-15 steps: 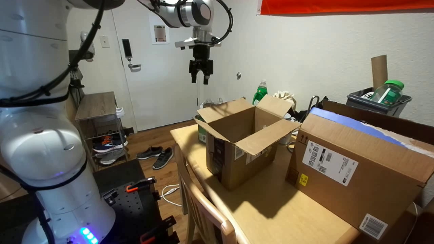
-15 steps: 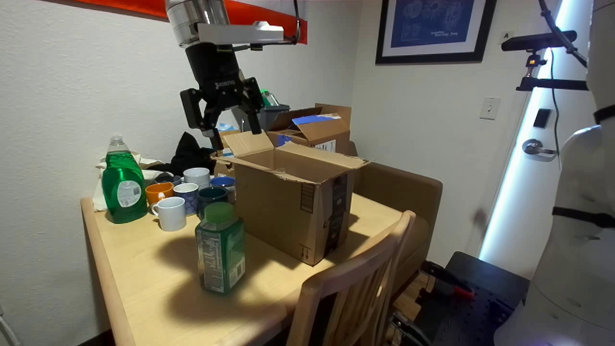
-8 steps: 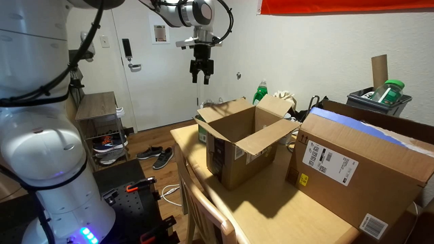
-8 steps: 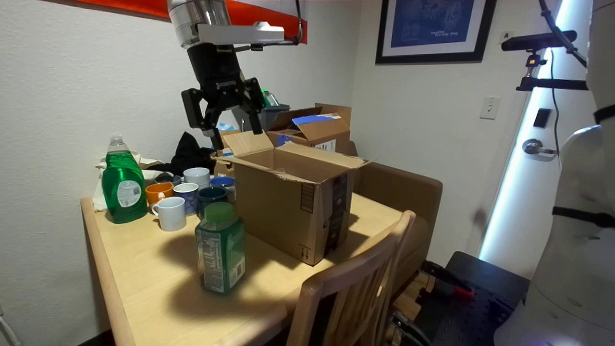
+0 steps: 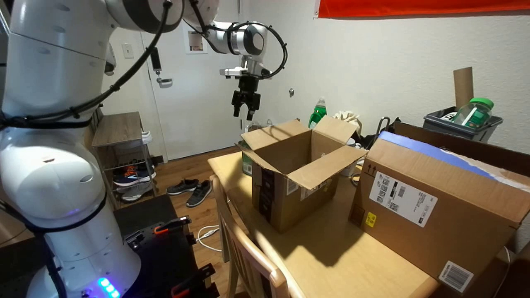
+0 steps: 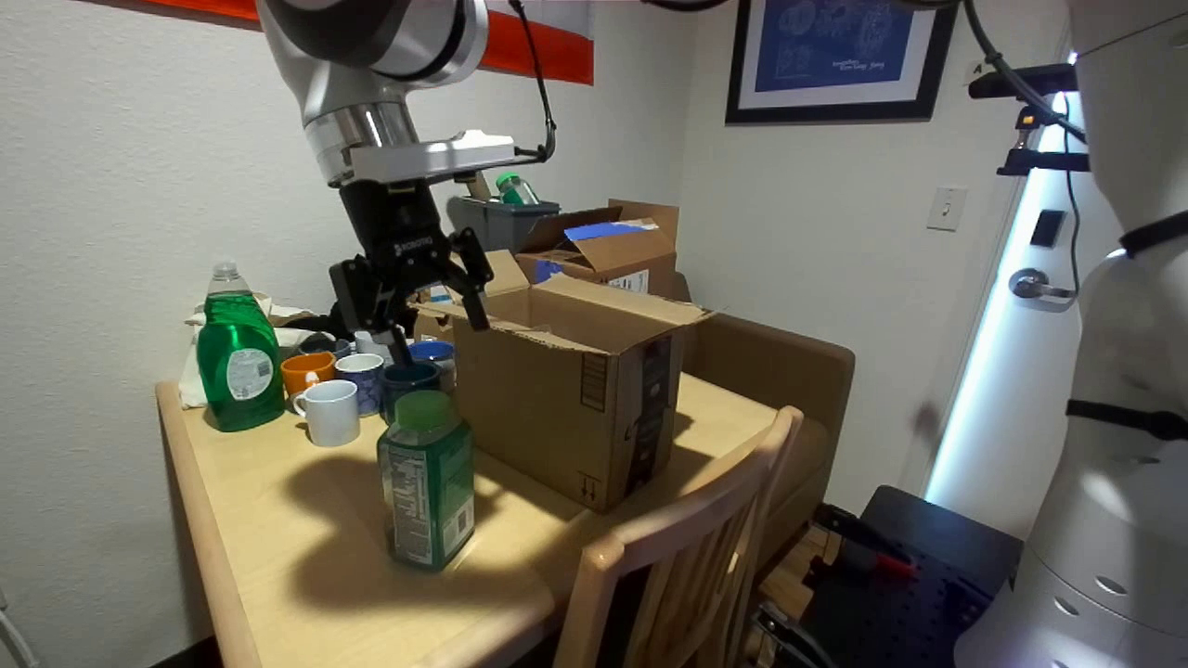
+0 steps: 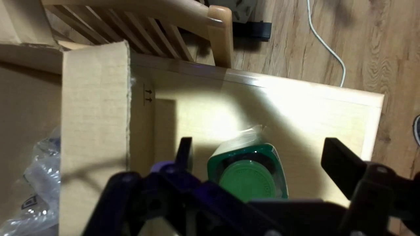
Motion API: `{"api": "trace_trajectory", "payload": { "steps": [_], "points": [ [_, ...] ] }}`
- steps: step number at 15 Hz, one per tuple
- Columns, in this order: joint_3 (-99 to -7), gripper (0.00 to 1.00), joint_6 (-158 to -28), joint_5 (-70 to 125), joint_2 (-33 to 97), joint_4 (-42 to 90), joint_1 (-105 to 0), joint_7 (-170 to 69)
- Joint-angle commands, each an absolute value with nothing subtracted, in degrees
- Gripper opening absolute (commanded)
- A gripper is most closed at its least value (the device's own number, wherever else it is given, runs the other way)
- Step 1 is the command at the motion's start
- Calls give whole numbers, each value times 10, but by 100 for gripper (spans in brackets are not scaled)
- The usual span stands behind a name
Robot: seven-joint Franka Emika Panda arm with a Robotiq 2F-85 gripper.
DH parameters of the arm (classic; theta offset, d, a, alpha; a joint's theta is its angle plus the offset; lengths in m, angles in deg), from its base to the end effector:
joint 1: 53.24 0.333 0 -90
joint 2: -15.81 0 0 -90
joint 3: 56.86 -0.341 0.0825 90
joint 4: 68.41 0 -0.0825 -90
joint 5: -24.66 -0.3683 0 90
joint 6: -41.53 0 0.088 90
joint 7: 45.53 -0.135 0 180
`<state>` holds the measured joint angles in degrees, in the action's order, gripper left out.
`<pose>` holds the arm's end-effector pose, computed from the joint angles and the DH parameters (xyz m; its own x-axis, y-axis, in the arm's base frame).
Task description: Place the green bottle in the smaller box
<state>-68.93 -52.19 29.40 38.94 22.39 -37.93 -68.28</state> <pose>0.5580 0.2605 0.3874 0.9470 0.0733 -0.3128 0.1173 -0.9853 0.1243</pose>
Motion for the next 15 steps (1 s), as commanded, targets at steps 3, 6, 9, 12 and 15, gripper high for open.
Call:
{"api": "trace_trajectory", "payload": {
  "steps": [3, 6, 9, 12, 15],
  "points": [
    [-668, 100, -528, 279, 446, 169, -361, -684],
    [-660, 100, -524, 278, 468, 145, -360, -678],
    [-653, 100, -519, 268, 494, 118, -365, -670],
    [-644, 100, -521, 267, 512, 102, -365, -672],
    [-638, 100, -524, 267, 521, 90, -365, -674]
  ]
}}
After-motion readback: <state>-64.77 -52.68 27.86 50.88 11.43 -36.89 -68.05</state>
